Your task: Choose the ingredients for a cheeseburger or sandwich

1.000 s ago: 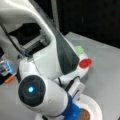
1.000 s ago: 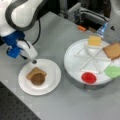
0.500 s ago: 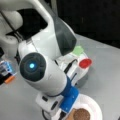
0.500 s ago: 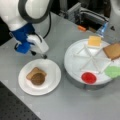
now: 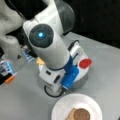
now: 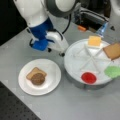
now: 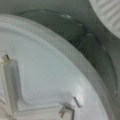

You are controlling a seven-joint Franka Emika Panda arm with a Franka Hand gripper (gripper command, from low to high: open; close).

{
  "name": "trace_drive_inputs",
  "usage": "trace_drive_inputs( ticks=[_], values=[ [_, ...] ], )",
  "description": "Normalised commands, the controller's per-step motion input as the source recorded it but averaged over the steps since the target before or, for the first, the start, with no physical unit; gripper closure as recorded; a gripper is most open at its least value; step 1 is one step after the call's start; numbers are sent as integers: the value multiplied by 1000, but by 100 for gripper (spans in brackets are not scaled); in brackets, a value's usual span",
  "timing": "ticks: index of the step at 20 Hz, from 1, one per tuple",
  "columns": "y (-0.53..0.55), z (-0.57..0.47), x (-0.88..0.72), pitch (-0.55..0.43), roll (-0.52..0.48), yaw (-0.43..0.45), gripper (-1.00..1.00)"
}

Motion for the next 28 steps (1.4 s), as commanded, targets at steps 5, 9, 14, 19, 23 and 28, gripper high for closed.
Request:
trace_drive_inputs(
  ticks=[5, 9, 14, 19, 23, 28],
  values=[
    [273, -3, -611, -131, -466, -91, -100],
    [231, 4, -468, -158, -307, 82, -100],
    [306, -67, -347, -155, -188, 81, -100],
    [255, -174, -227, -169, -146, 17, -100],
    [160, -202, -204, -205, -127, -59, -100],
    [160, -205, -262, -223, -147, -132, -100]
  ],
)
